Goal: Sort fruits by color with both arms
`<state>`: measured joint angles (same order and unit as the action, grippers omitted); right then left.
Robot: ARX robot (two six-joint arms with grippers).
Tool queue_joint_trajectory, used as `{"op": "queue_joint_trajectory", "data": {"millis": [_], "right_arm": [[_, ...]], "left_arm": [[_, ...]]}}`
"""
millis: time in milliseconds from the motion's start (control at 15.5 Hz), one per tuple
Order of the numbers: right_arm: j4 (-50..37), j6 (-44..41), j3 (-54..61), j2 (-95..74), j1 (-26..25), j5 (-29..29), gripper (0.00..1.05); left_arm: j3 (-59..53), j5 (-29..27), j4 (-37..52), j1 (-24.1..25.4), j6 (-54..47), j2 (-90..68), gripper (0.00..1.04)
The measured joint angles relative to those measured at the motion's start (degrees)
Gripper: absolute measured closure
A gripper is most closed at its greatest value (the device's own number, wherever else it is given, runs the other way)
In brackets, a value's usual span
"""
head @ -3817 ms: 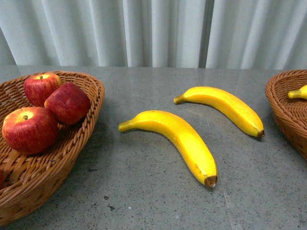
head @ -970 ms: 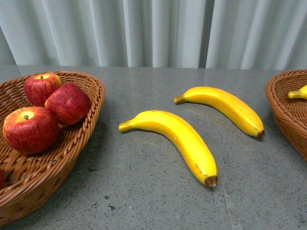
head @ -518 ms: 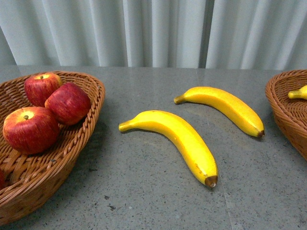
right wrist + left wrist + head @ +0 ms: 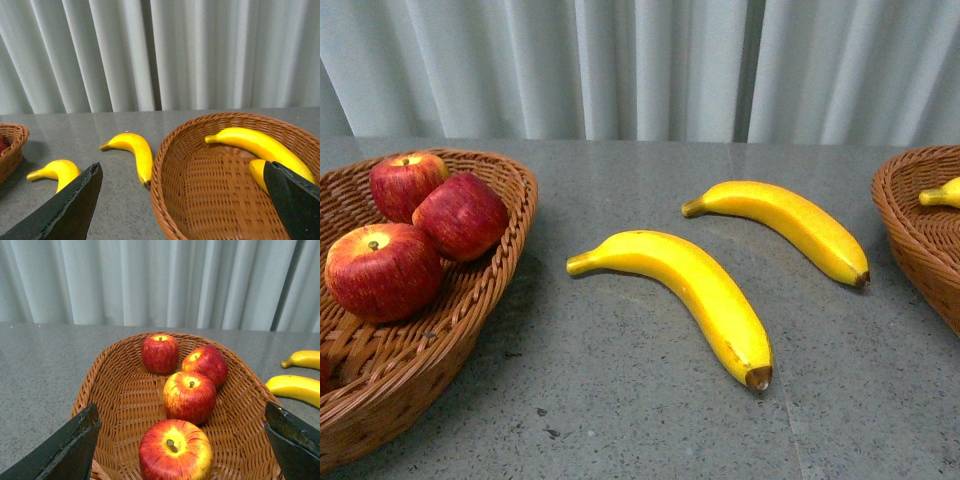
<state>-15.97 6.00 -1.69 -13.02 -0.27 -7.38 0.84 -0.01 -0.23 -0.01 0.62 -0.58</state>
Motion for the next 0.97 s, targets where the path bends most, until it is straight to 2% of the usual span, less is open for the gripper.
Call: {"op": "queue_joint_trajectory", "data": {"millis": [194, 259, 453, 647, 776, 841, 970], "right_arm": [[-21.7, -0.5, -10.5, -27.1, 8.7, 4.0, 0.07], [-25.2, -1.2, -16.4, -35.9, 12.5, 5.1, 0.07], [-20.9, -4.1, -33.8, -58.6, 23.8, 8.5, 0.07], [-13.2, -7.4, -48.9, -71.6, 32.1, 10.6, 0.07], [-6.6, -10.1, -53.3, -77.7, 34.9, 10.9, 0.07], [-1.5, -11.9, -54.6, -81.6, 34.9, 11.2, 0.07], [2.6, -12.8, -55.5, -83.4, 33.7, 11.4, 0.07]], "left_arm": [[0.0, 0.0, 0.0, 0.0, 0.0, 0.0, 0.07], [0.0, 0.0, 0.0, 0.0, 0.0, 0.0, 0.07], [0.0, 0.0, 0.0, 0.0, 0.0, 0.0, 0.07], [0.0, 0.0, 0.0, 0.0, 0.0, 0.0, 0.07], [0.0, 0.0, 0.0, 0.0, 0.0, 0.0, 0.07], [0.0, 0.0, 0.0, 0.0, 0.0, 0.0, 0.07], [0.0, 0.0, 0.0, 0.0, 0.0, 0.0, 0.07]]}}
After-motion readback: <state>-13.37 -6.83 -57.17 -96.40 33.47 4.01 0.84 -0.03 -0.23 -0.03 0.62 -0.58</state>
